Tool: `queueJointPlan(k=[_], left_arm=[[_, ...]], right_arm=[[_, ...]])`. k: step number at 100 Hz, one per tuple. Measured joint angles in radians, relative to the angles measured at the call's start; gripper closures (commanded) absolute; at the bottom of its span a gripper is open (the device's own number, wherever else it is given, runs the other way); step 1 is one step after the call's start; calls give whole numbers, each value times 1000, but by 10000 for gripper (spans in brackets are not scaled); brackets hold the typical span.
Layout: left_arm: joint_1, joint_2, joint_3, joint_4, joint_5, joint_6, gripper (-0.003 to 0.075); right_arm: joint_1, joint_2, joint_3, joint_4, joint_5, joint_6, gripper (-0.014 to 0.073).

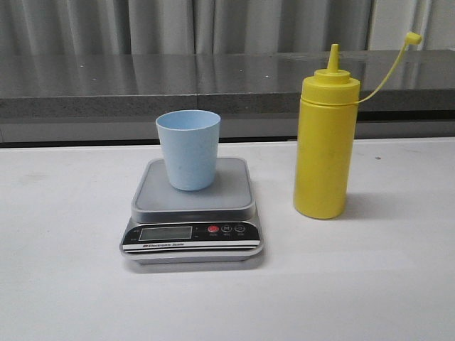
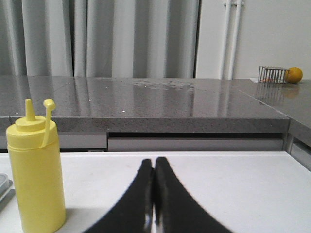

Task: Pour seasoning into cup on scale with both arms

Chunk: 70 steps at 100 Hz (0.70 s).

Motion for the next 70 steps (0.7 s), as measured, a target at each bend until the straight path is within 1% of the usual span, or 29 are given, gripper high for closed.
queueJointPlan(k=[15,24,70], left_arm=[[0,0,0,0,0,0,682],[0,0,0,0,0,0,682],[0,0,4,0,0,0,682]], right_arm=[[-7,-39,0,0,115,2,661],[-7,-41,0,0,149,2,661],[-7,-41,0,0,156,4,661]])
